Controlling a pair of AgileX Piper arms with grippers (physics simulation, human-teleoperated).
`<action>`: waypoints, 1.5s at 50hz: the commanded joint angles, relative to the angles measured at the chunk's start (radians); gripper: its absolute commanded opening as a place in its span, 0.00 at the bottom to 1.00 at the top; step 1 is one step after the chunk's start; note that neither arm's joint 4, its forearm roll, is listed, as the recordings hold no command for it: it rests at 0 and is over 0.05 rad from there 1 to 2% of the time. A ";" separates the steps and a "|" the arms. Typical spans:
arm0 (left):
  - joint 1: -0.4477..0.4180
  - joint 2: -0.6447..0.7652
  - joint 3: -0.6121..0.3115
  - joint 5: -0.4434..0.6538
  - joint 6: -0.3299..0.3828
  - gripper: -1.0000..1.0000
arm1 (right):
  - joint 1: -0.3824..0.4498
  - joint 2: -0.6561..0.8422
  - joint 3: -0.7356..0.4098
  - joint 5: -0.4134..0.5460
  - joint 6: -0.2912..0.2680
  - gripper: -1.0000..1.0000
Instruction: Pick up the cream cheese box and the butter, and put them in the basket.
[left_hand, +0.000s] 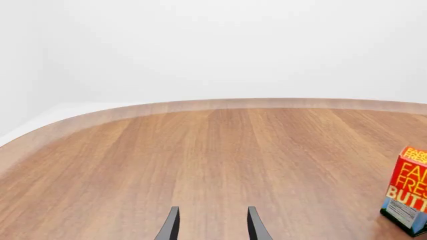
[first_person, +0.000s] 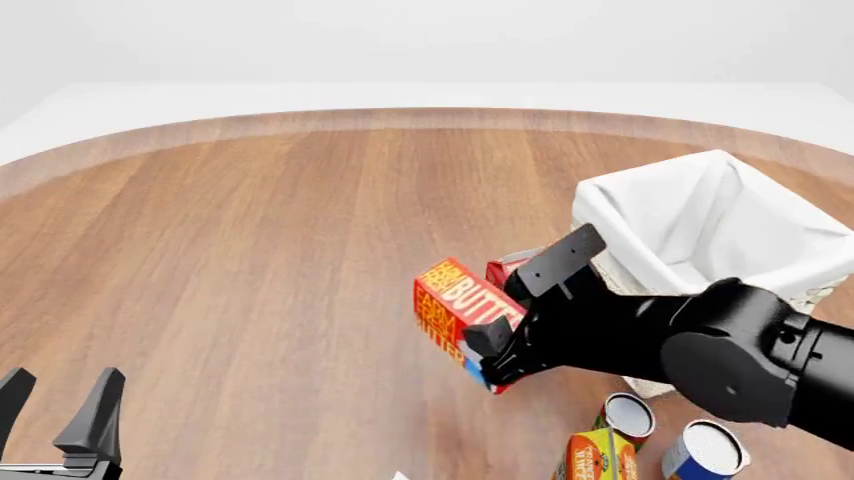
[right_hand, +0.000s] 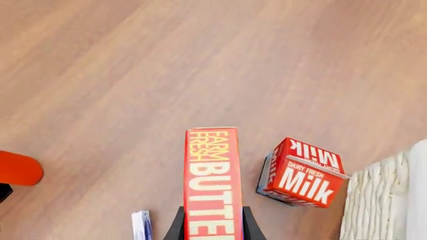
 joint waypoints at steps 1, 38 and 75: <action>0.000 0.000 0.000 0.000 0.000 1.00 | -0.011 -0.078 -0.071 0.078 -0.039 0.00; 0.000 0.000 0.000 0.000 0.000 1.00 | -0.120 -0.205 -0.207 0.174 -0.142 0.00; 0.000 0.000 0.000 0.000 0.000 1.00 | -0.413 -0.327 -0.274 0.230 -0.113 0.00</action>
